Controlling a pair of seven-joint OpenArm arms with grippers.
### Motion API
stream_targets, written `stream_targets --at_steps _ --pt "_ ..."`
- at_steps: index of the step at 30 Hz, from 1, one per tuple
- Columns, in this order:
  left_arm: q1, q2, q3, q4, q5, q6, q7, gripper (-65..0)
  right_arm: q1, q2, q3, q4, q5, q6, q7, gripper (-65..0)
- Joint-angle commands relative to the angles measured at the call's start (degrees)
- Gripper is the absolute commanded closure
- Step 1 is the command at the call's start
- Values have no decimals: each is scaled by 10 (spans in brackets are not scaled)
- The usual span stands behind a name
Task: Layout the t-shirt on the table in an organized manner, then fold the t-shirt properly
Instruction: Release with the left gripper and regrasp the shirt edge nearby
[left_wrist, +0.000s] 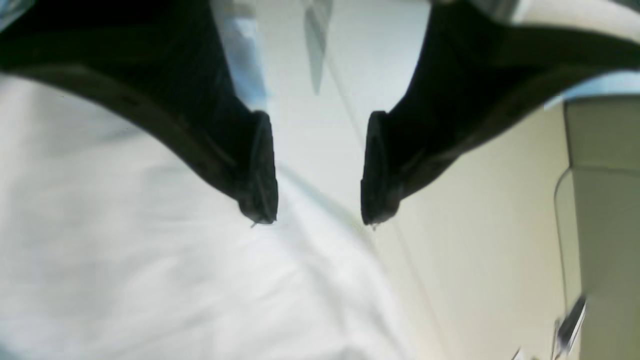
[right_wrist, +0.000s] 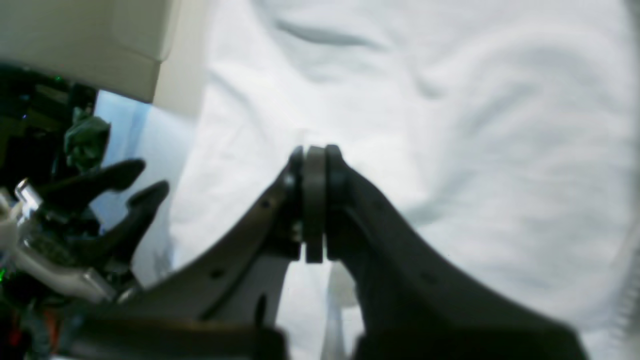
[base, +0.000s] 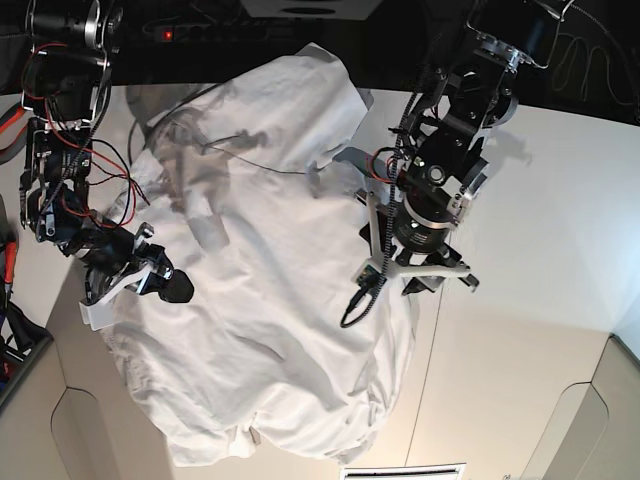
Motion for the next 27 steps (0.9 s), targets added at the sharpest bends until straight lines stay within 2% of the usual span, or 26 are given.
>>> stream_targets --at_steps 1,5,8,13,15,19,22,24,27 --pt "-9 0 -13 10 3 5 -14 -307 -2 0 0 35 14 8 10 0" --pt "-13 0 -70 10 -28 4 -29 -307 -43 -14 -14 128 7 8 2 0" --pt "-21 0 -129 10 -75 3 -31 -307 -70 -16 -42 156 -8 8 3 0" --pt "-36 0 -227 -24 -207 -47 -35 -307 -120 -16 -92 146 -86 -8 38 0" --pt "-51 0 -248 -68 -256 -76 -35 -307 -137 -16 -102 139 -122 -26 49 0" --pt "-80 1 -254 -167 -328 -130 -15 -307 -154 -14 -100 138 -156 -62 50 0" --pt "-92 5 -254 -229 -370 -173 -10 -307 -154 -14 -97 138 -223 -113 49 0" --pt "-97 5 -254 -262 -388 -181 -15 -307 -154 -14 -96 138 -267 -155 49 0" --pt "-111 4 -254 -299 -387 -181 -28 -307 -152 -14 -96 138 -308 -177 52 0"
